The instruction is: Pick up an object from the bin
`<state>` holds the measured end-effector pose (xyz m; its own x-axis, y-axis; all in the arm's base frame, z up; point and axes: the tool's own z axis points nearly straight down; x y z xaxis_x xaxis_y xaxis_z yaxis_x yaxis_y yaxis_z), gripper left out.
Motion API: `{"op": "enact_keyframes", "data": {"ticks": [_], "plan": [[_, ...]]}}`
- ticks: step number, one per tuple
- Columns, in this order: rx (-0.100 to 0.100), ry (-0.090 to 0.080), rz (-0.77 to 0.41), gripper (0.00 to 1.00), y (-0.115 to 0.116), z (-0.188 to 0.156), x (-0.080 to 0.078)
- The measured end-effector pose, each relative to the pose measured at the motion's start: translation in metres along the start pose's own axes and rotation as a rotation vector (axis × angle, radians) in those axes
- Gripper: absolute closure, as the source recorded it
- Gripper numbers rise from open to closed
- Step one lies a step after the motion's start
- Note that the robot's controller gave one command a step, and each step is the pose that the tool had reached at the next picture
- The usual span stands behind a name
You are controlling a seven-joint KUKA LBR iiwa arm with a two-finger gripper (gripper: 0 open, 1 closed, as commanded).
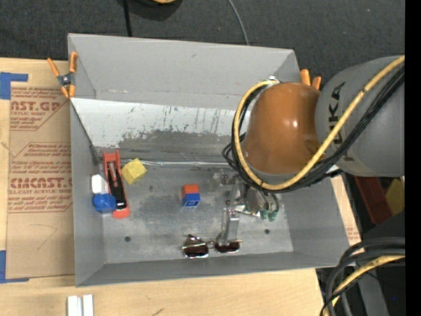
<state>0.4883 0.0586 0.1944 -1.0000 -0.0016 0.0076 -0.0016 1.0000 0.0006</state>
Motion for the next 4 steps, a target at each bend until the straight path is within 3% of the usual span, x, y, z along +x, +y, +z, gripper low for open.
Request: {"op": "enact_keyframes", "data": {"ticks": [1,2,3,4], "plan": [[-0.001,-0.008,0.002,1.0,-0.001,-0.004,-0.002],[-0.001,-0.008,0.002,0.0,-0.001,-0.004,-0.002],[-0.001,-0.008,0.002,0.0,0.0,-0.004,-0.002],[-0.001,-0.015,-0.03,0.0,0.001,0.05,-0.003]]}}
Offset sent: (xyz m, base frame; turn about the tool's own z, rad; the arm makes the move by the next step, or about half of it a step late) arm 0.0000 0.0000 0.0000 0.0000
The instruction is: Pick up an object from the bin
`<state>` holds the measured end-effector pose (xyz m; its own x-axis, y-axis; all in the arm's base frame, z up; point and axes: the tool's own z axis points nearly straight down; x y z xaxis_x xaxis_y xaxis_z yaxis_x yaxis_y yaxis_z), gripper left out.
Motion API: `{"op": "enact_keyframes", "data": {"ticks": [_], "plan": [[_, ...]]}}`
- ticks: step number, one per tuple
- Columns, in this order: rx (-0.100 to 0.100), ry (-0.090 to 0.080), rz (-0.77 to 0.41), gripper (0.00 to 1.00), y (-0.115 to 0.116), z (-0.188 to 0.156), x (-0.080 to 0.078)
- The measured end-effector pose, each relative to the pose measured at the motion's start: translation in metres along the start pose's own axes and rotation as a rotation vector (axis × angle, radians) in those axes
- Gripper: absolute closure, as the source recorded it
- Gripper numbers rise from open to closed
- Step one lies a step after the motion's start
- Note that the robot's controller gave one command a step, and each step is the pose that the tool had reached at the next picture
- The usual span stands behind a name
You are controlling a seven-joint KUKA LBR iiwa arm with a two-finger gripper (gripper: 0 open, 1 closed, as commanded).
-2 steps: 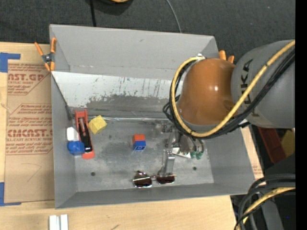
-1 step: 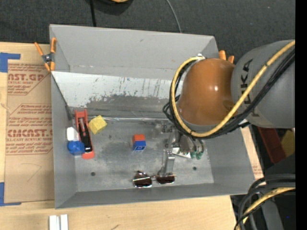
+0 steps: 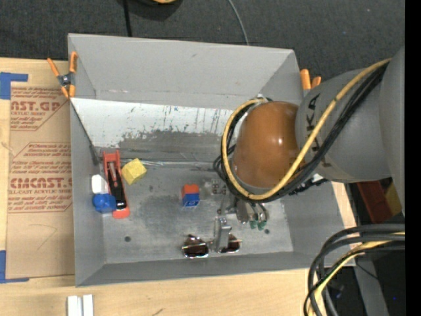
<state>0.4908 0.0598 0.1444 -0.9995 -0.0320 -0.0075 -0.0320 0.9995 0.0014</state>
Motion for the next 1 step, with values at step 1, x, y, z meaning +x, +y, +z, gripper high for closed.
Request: {"op": "enact_keyframes", "data": {"ticks": [1], "plan": [[0.0,0.005,-0.046,0.0,-0.0015,0.0505,0.0091]]}}
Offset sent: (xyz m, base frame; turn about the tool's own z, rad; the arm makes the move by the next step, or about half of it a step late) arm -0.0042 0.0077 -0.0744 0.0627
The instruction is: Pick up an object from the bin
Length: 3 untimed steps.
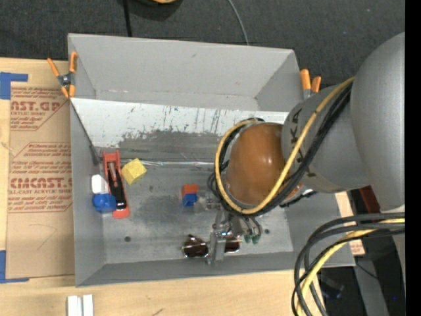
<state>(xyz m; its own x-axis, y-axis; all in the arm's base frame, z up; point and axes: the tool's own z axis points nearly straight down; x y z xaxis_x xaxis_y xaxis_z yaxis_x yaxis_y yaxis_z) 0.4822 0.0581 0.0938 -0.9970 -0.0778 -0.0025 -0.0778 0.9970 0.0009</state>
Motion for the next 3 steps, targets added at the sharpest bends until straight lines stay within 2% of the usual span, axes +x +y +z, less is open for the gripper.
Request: {"op": "enact_keyframes", "data": {"ticks": [1,3], "plan": [[-0.002,-0.005,0.109,1.0,0.0097,0.0242,-0.0051],[-0.002,-0.005,0.109,1.0,0.0096,0.0242,-0.0051]]}}
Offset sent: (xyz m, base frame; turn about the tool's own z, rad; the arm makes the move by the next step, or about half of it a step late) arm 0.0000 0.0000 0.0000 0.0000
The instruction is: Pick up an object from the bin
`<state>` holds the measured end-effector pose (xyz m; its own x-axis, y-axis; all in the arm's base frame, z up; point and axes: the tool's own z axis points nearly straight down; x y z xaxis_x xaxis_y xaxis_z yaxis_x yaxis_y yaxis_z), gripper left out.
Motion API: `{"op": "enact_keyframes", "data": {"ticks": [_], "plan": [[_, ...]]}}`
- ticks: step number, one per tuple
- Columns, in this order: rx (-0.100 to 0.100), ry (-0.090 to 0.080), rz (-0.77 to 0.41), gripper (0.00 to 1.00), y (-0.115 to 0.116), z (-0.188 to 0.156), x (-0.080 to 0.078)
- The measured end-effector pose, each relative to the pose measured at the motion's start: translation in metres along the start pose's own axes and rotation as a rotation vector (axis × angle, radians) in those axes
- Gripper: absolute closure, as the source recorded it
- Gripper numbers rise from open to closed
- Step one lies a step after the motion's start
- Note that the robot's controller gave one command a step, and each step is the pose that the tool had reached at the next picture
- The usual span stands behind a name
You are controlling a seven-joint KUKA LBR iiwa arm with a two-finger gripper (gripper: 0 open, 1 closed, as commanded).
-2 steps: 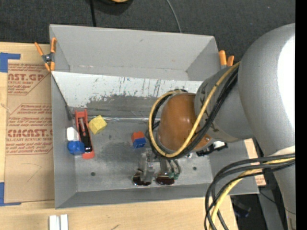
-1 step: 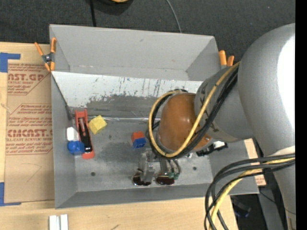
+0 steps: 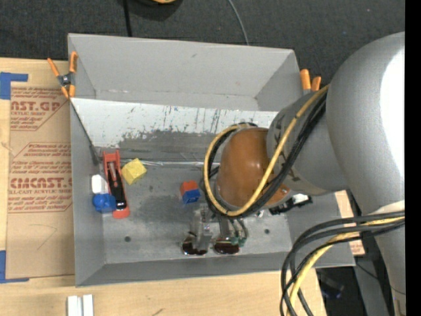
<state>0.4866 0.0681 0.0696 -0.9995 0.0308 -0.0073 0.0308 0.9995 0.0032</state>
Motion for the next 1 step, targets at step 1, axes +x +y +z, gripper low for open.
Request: {"op": "enact_keyframes", "data": {"ticks": [1], "plan": [[-0.001,-0.001,-0.299,1.0,-0.0317,-0.0256,-0.0188]]}}
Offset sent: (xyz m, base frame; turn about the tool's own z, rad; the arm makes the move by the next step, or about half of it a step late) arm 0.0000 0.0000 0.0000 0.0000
